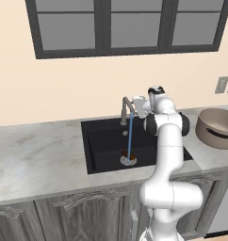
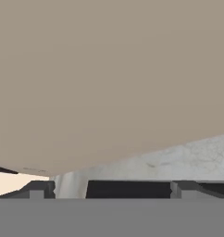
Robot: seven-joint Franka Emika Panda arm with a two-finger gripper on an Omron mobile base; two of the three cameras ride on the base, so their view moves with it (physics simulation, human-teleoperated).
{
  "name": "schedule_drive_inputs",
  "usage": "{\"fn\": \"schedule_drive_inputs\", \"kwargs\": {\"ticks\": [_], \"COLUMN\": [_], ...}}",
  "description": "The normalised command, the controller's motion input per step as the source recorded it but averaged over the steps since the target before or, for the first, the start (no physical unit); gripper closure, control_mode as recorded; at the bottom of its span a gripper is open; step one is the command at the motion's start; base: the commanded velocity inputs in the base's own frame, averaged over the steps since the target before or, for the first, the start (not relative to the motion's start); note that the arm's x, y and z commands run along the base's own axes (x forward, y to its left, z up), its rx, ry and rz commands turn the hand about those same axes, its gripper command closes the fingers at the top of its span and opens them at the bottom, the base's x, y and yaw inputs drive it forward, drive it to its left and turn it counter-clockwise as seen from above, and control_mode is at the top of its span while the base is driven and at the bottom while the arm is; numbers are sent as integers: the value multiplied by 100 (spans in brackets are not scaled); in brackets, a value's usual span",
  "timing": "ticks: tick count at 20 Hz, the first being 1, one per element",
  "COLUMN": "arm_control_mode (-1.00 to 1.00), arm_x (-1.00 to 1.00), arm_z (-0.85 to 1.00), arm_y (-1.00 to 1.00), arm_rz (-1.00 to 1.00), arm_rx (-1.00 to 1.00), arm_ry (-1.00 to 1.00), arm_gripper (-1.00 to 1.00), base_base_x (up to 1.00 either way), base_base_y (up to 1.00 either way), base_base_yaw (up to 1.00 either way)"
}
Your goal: Dump the sweet potato from the pot into the sink. Then turn on the water and wash the sweet potato. Then turn off the water and put the sweet potato back in the pot.
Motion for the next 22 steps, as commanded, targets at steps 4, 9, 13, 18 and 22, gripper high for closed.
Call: {"fn": "schedule_drive_inputs", "kwargs": {"ticks": [4,9,13,18,22], "arm_control_mode": [-100,-100,-100,-100,-100], "arm_x": [0,-6,-7,0,0], "arm_z": [-11,0,0,0,0], "arm_y": [44,81,99,100,73], "arm_rz": [0,0,0,0,0], "arm_rx": [0,0,0,0,0], "arm_ry": [2,0,0,0,0], "arm_gripper": [-100,-100,-100,-100,-100], "base_base_x": [0,0,0,0,0], "base_base_y": [0,0,0,0,0], "base_base_yaw": [0,0,0,0,0]}}
